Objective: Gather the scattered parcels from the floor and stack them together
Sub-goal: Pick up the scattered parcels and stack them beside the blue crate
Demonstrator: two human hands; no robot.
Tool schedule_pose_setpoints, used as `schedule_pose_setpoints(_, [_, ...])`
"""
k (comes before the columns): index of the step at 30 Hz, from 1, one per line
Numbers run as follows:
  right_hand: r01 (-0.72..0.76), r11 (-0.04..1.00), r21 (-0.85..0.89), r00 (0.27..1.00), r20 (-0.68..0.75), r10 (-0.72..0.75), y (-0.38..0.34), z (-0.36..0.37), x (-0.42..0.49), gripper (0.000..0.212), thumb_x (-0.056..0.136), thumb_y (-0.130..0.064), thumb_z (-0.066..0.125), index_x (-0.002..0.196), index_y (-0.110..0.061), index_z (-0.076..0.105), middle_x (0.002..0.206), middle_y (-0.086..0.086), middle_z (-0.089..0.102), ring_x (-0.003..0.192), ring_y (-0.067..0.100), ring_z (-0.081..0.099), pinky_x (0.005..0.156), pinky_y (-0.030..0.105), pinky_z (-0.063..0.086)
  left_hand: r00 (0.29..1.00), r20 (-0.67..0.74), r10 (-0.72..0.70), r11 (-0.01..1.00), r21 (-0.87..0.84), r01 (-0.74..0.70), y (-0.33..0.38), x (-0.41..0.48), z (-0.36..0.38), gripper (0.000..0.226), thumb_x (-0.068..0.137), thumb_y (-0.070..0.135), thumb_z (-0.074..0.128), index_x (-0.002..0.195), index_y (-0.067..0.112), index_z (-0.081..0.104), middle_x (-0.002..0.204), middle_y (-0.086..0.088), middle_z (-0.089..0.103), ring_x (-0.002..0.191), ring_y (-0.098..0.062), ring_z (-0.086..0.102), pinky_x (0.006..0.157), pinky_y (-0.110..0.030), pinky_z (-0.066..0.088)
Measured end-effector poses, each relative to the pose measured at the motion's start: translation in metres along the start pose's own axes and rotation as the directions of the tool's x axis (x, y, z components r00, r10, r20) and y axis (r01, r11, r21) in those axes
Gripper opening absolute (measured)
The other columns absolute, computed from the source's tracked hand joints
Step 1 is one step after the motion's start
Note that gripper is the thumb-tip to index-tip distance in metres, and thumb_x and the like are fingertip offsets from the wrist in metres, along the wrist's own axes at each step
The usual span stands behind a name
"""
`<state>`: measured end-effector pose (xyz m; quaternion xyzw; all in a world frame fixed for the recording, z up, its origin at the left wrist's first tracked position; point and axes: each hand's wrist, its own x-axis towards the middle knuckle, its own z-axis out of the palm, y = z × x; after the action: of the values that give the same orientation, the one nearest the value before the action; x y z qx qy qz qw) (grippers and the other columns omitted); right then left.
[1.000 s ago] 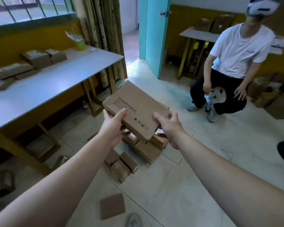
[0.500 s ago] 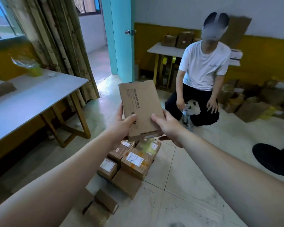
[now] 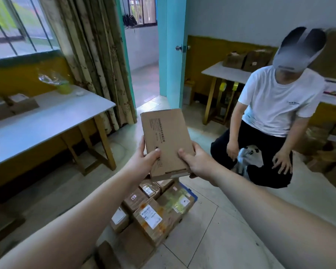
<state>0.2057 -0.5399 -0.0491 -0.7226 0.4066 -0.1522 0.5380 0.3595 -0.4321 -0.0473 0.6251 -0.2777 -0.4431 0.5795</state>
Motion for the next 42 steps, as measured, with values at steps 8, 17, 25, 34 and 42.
schedule_pose_setpoints(8, [0.012,1.0,0.0,0.994,0.111,-0.012,0.015,0.006,0.088,0.042,0.097,-0.045,0.046,0.136,-0.035,0.034,0.096,-0.017,0.058,0.073,-0.001,0.055,0.056,0.012,0.038,0.993,-0.094,-0.078,0.997,-0.006,0.078,-0.021,0.08,-0.017,0.062,0.098,0.022,0.051,0.142,0.052,0.019,0.116,0.003,0.064,0.091,-0.02,0.07,0.07,-0.04,0.059])
schedule_pose_setpoints(17, [0.016,0.992,-0.122,0.93,0.366,0.03,0.04,0.04,0.165,0.053,0.097,-0.043,0.048,0.144,-0.028,0.03,0.133,0.001,0.055,0.115,0.018,0.056,0.101,0.039,0.045,0.915,-0.345,-0.21,0.977,-0.106,0.185,-0.071,0.106,-0.041,0.062,0.098,0.026,0.048,0.143,0.052,0.013,0.11,0.012,0.061,0.086,-0.009,0.066,0.055,-0.03,0.056])
schedule_pose_setpoints(25, [0.162,0.91,-0.382,0.649,0.736,0.194,0.115,0.143,0.197,0.063,0.093,-0.05,0.049,0.148,-0.036,0.021,0.139,-0.006,0.051,0.113,0.013,0.054,0.088,0.027,0.047,0.589,-0.719,-0.37,0.929,-0.272,0.251,-0.196,0.059,-0.071,0.055,0.098,0.021,0.049,0.143,0.045,0.028,0.128,0.009,0.057,0.108,-0.015,0.059,0.096,-0.046,0.048])
schedule_pose_setpoints(34, [0.449,0.665,-0.597,0.61,0.749,0.26,0.294,0.236,0.244,0.071,0.091,-0.048,0.054,0.151,-0.028,0.021,0.155,0.007,0.025,0.14,0.028,0.026,0.11,0.041,0.027,0.334,-0.752,-0.569,0.813,-0.453,0.366,-0.423,0.031,-0.101,0.048,0.1,0.013,0.043,0.145,0.031,0.035,0.129,0.006,0.059,0.105,-0.004,0.06,0.08,-0.024,0.052])
schedule_pose_setpoints(42, [0.549,0.395,-0.737,0.701,0.663,0.263,0.452,0.288,0.27,0.083,0.088,-0.063,0.047,0.151,-0.037,0.0,0.16,0.008,-0.013,0.146,0.029,-0.014,0.115,0.052,-0.002,0.351,-0.624,-0.698,0.704,-0.512,0.491,-0.589,0.086,-0.119,0.049,0.1,0.018,0.043,0.145,0.034,0.029,0.107,0.016,0.06,0.082,-0.001,0.066,0.058,-0.025,0.053])
